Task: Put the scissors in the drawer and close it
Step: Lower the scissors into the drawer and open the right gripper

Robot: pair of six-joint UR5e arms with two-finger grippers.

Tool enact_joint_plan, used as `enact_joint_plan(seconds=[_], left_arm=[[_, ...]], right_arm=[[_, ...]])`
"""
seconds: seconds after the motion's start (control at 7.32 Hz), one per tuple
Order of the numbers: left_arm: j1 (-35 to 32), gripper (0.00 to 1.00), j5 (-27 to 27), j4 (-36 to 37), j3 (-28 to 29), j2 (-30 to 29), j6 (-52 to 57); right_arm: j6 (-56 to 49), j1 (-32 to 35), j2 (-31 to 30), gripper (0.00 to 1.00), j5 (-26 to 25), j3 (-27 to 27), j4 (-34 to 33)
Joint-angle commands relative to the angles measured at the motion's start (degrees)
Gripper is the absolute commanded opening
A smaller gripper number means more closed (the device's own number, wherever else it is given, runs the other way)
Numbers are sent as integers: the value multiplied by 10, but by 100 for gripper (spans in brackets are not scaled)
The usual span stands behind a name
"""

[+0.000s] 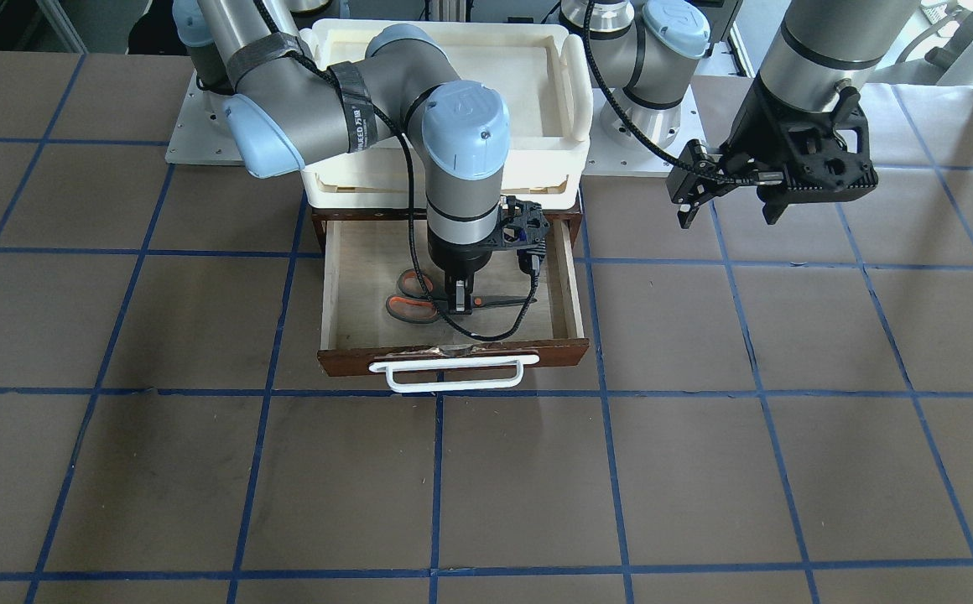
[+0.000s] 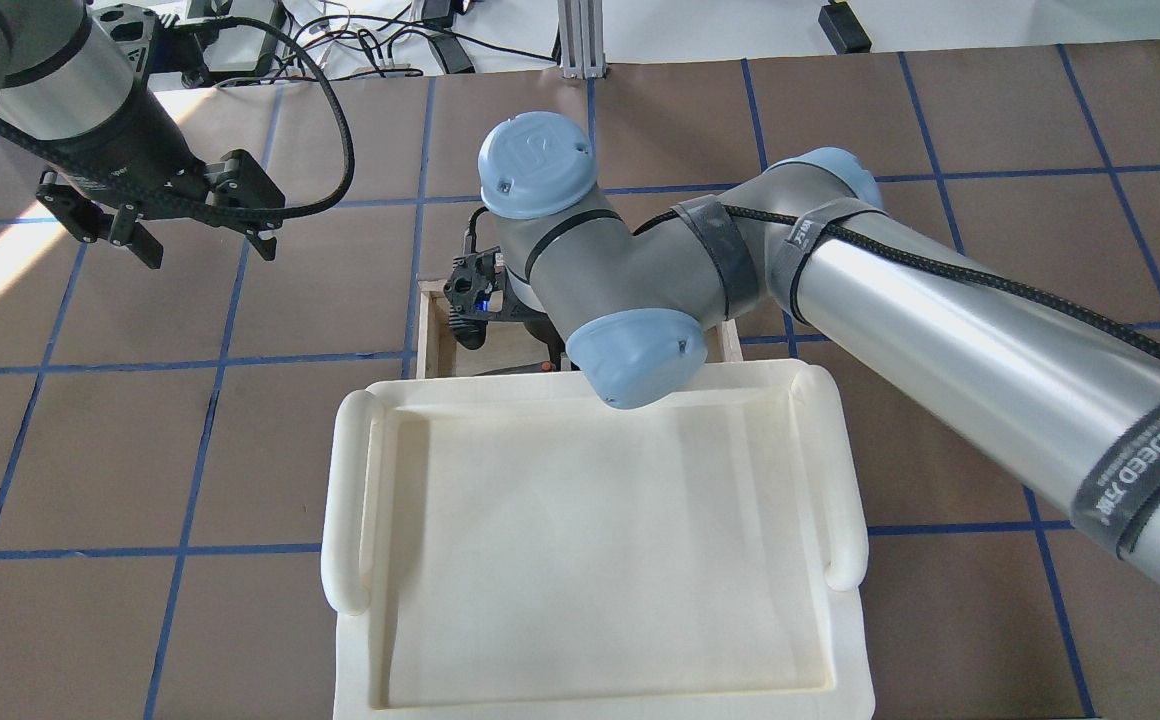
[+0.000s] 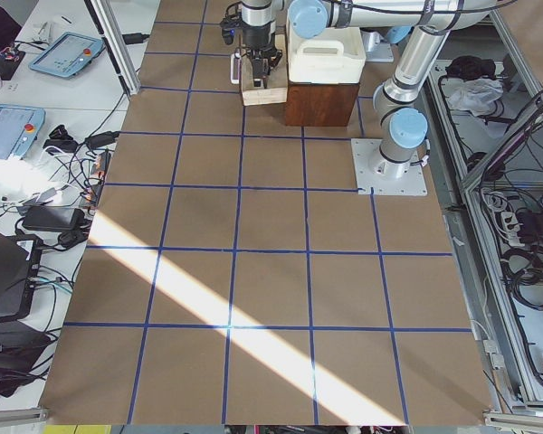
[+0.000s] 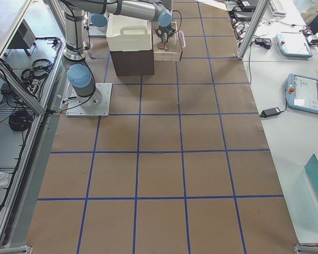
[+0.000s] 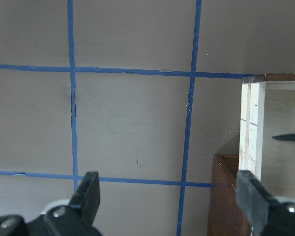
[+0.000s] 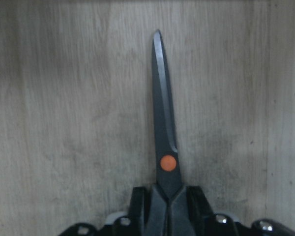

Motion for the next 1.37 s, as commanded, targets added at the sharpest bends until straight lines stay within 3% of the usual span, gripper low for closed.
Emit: enact_joint_plan(seconds=[0.0,0.14,0.68,0.96,1.23], left_arm=[[0,100,3,-4,0,1,-1],[0,100,3,-5,0,2,-3],[0,100,5,-9,0,3,-5],[0,100,6,-9,0,3,-3],[0,100,-2,-7,0,4,0]], right_arm=[[2,0,-11,72,0,-6,3],[2,0,-23,74,0,-6,9],[2,-39,-71,98,11,-45,87],[17,-98,-132,99,11,-43,128],[143,-131,-171,100,2,-43,151]])
